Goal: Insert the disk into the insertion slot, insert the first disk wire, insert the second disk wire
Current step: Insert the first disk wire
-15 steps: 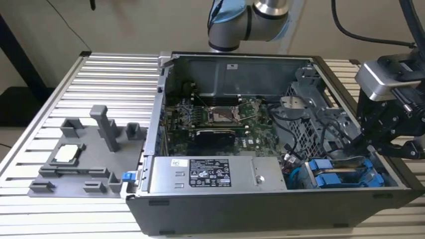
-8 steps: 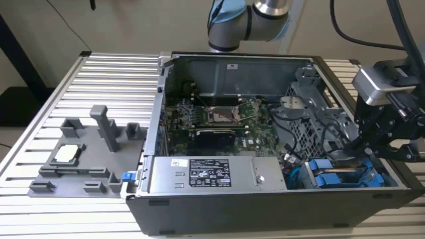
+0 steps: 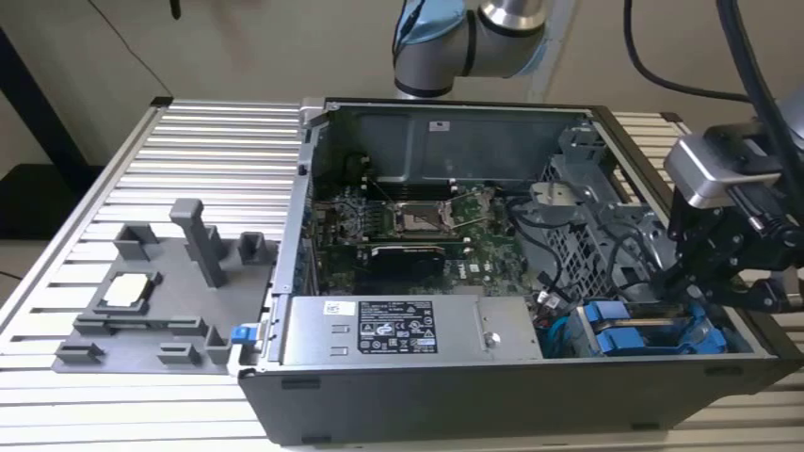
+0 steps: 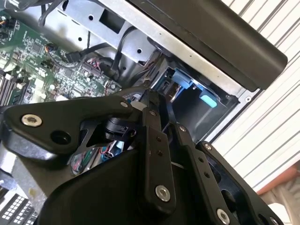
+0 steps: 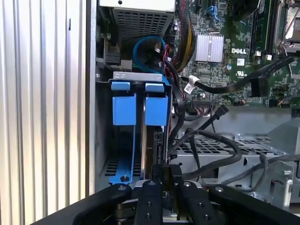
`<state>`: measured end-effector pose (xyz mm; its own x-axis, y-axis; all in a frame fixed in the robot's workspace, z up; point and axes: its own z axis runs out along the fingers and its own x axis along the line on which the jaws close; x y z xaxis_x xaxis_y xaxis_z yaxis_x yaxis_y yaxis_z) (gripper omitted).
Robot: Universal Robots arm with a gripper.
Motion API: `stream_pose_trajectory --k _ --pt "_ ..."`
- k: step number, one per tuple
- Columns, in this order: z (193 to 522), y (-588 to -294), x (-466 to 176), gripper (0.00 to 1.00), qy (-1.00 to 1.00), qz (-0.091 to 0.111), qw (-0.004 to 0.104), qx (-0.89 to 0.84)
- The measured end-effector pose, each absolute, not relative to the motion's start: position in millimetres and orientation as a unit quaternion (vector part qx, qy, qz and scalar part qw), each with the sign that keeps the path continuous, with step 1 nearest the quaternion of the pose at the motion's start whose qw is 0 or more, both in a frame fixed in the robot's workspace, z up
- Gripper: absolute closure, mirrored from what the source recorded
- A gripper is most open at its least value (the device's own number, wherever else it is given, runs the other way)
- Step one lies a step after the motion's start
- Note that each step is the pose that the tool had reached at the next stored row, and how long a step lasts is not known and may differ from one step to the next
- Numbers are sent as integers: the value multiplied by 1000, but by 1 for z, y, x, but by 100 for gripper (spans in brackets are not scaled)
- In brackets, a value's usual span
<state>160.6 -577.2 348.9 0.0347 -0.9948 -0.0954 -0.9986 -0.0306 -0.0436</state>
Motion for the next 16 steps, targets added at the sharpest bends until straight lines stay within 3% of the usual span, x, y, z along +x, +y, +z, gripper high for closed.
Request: stream_pose_trajectory --k 16 --pt "344 -580 164 81 695 24 44 -717"
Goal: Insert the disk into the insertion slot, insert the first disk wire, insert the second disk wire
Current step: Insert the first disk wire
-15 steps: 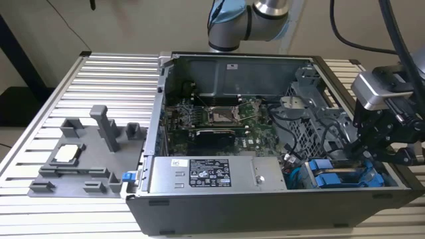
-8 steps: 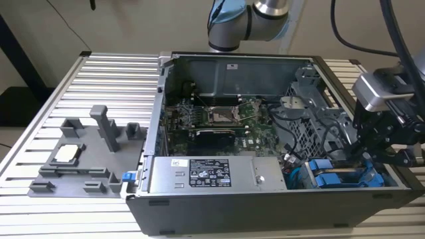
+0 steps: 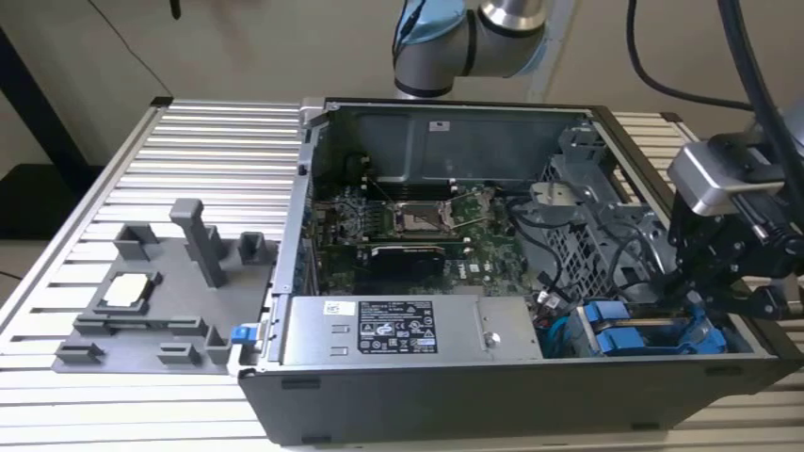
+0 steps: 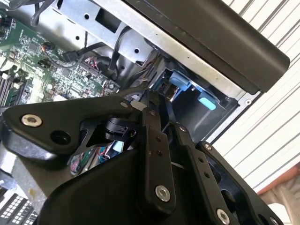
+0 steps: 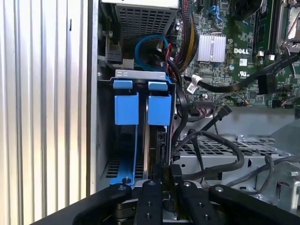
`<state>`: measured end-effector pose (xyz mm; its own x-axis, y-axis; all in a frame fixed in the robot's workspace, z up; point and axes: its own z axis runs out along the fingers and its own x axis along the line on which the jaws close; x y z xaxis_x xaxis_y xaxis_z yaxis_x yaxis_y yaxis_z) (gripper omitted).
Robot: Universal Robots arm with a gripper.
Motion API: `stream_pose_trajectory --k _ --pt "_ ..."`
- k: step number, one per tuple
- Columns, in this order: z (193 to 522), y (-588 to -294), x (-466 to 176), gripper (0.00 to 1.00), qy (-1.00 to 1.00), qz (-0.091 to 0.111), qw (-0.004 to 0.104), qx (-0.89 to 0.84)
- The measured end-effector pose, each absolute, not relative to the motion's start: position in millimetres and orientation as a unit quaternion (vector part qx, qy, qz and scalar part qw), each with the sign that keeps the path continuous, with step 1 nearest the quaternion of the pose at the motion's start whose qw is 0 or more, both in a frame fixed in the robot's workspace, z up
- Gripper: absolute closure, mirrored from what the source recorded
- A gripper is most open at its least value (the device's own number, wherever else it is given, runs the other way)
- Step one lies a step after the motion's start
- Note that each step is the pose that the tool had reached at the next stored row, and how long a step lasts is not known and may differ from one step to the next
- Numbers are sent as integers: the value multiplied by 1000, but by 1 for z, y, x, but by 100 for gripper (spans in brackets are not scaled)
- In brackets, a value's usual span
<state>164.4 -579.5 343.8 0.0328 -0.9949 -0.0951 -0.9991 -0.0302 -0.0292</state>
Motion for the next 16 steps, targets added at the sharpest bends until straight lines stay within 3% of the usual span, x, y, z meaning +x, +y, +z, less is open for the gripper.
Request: stream_pose_trajectory --k 16 --pt "339 -580 165 81 696 24 44 -716"
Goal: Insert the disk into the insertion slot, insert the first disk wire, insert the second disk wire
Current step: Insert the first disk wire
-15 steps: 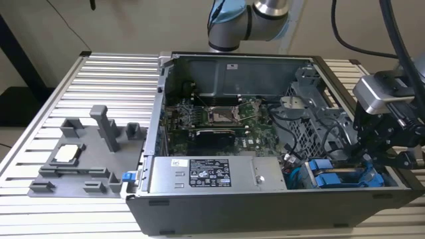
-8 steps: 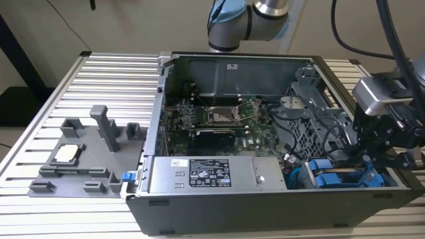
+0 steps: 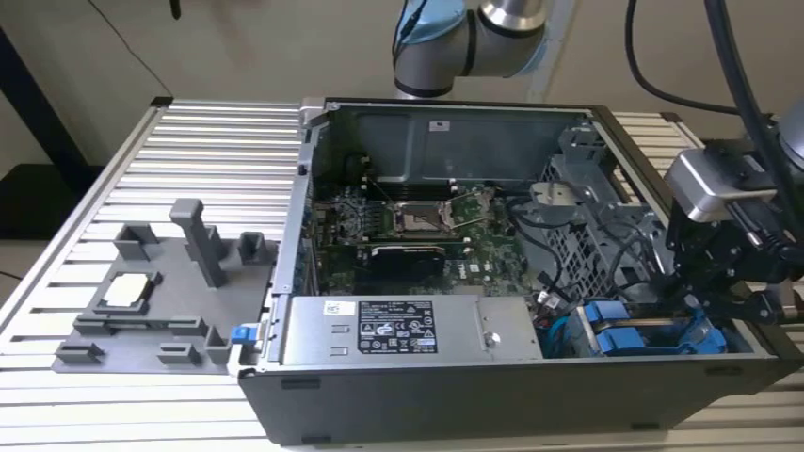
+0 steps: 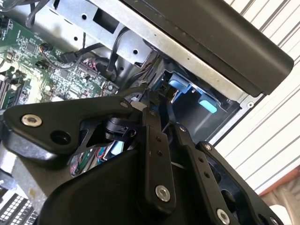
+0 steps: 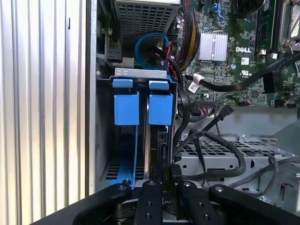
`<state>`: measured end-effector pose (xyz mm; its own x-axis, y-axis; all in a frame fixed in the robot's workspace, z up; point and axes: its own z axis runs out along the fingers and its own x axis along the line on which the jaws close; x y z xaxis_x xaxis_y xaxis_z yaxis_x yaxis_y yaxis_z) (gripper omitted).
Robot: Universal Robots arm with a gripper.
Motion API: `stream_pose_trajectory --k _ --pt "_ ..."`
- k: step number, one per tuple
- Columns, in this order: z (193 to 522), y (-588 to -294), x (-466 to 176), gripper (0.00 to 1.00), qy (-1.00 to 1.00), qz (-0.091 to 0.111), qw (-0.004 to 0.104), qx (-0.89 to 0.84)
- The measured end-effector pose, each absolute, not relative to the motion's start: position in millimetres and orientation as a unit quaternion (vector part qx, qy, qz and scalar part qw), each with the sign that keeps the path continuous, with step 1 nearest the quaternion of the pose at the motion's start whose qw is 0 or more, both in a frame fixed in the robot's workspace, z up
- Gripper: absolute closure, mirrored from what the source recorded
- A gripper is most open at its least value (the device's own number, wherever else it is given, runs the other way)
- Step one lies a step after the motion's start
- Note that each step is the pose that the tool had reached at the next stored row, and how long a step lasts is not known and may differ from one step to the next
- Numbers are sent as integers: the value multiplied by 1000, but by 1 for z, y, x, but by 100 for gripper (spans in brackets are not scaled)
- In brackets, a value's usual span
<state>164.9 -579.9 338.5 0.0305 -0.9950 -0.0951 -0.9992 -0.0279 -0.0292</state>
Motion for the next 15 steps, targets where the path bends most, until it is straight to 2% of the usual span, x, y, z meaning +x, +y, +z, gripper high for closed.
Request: stream_pose_trajectory --k 14,15 --pt "332 -580 165 80 696 24 44 -716" --pt "332 -580 165 73 696 24 44 -716"
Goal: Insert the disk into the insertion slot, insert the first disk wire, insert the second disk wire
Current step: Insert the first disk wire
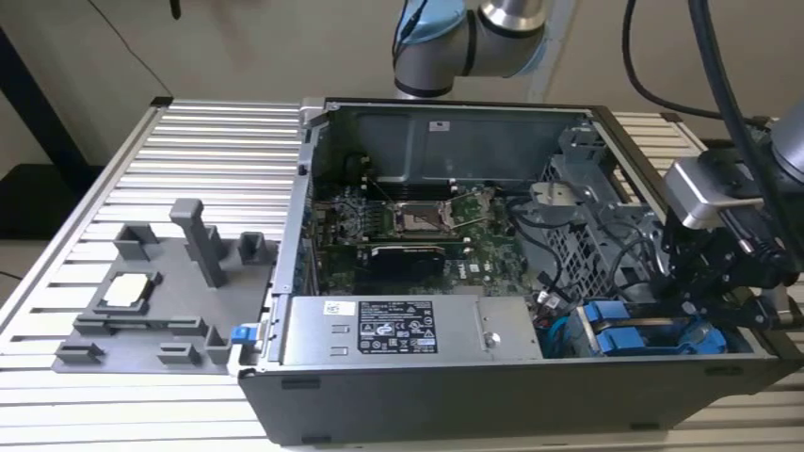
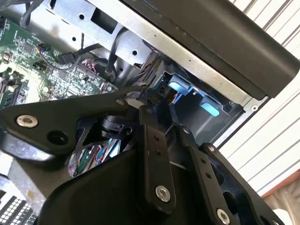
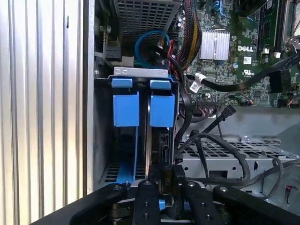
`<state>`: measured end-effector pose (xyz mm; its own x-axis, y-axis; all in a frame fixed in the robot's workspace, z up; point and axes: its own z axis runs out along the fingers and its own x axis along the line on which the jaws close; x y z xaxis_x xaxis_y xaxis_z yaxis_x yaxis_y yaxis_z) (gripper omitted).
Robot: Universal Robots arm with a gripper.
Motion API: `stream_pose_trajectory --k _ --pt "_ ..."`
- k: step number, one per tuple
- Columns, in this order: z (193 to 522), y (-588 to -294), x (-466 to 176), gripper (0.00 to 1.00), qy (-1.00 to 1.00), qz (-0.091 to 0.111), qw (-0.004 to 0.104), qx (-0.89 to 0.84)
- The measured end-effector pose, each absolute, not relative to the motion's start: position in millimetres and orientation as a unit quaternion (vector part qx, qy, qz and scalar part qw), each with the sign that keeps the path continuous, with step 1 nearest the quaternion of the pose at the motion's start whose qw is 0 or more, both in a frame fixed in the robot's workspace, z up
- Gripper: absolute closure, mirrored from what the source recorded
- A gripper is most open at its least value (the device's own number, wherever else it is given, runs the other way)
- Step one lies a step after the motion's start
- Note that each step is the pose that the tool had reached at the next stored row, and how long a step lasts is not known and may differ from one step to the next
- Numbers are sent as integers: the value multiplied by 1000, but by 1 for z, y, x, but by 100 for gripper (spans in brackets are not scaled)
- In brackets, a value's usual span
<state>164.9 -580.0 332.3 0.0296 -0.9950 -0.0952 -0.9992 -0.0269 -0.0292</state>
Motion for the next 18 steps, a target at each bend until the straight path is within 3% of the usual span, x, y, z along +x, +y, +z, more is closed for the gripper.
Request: stream_pose_trajectory --k 13,18 --pt "384 -580 165 73 696 24 44 -716" --pt "385 -580 165 73 696 24 44 -716"
